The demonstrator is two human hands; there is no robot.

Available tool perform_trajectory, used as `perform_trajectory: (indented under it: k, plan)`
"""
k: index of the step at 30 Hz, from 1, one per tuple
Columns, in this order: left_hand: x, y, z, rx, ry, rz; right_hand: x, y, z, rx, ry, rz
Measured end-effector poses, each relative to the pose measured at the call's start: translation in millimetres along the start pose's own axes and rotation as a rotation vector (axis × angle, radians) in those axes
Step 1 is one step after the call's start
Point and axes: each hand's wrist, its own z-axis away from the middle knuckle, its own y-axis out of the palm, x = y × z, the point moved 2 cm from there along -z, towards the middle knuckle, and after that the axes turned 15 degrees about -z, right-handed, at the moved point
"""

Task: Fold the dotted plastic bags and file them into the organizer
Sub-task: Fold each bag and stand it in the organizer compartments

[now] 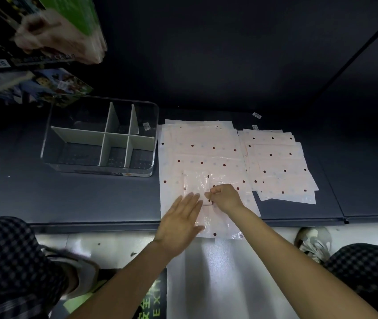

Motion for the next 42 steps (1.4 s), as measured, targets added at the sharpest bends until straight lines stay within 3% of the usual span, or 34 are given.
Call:
perform_trajectory:
  k: [2, 4, 6, 8, 10, 13, 14, 18, 21, 23, 25, 27, 30, 37, 42]
  plan:
    - [1.8, 12.1, 4.5, 0.155, 0.028, -0.090, -0.7, -0.4, 0.0, 0.017, 0.006, -0.015]
    - [4.3, 14.9, 6.2, 0.192, 0.038, -0.138, 0.4, 0.2, 2.1, 0.022, 0.013, -0.006]
    - [5.5, 14.2, 6.5, 0.219, 0.058, -0.154, 2.1, 0.1, 5.6, -0.129, -0.072, 0.048]
    - [5.5, 15.7, 6.5, 0.225, 0.052, -0.160, 11.0, 1.3, 13.6, -0.301, -0.281, 0.022]
    - [4.7, 17.1, 6.2, 0.233, 0.036, -0.161, 18.7, 9.5, 13.8, -0.192, -0.341, -0.167]
    - [4.7, 15.6, 5.9, 0.252, 0.020, -0.123, 28.5, 31.7, 9.2, 0.303, -0.091, -0.401]
    - [5.2, 14.7, 5.9, 0.259, 0.014, -0.110, 30.7, 34.9, 4.6, 0.378, -0.026, -0.416]
    - [5.5, 14.6, 5.4, 0.257, 0.010, -0.088, 36.0, 34.6, -20.0, 0.312, 0.103, -0.677]
    - [8.2, 14.2, 4.6, 0.253, 0.019, -0.067, 43.8, 32.4, -33.7, 0.173, 0.022, -0.756]
    - [11.0, 14.1, 4.2, 0.252, 0.024, -0.050, 49.3, 23.2, -36.8, 0.037, -0.146, -0.612]
    - [14.2, 14.7, 3.8, 0.237, 0.011, -0.009, 49.2, 9.2, -29.2, 0.003, -0.356, -0.305]
    - [16.8, 15.1, 2.7, 0.215, -0.014, 0.043, 32.7, -2.0, -14.6, 0.086, -0.498, 0.027]
    - [19.2, 15.2, 1.7, 0.193, -0.036, 0.081, -6.9, -12.8, 10.0, 0.229, -0.570, 0.386]
    - [23.3, 10.3, -1.6, 0.173, -0.110, 0.149, -24.4, -9.0, 28.1, 0.037, -0.836, 0.543]
    - [33.6, -0.1, -11.3, 0.183, -0.213, 0.293, -16.1, -5.6, 26.7, 0.019, -0.984, 0.761]
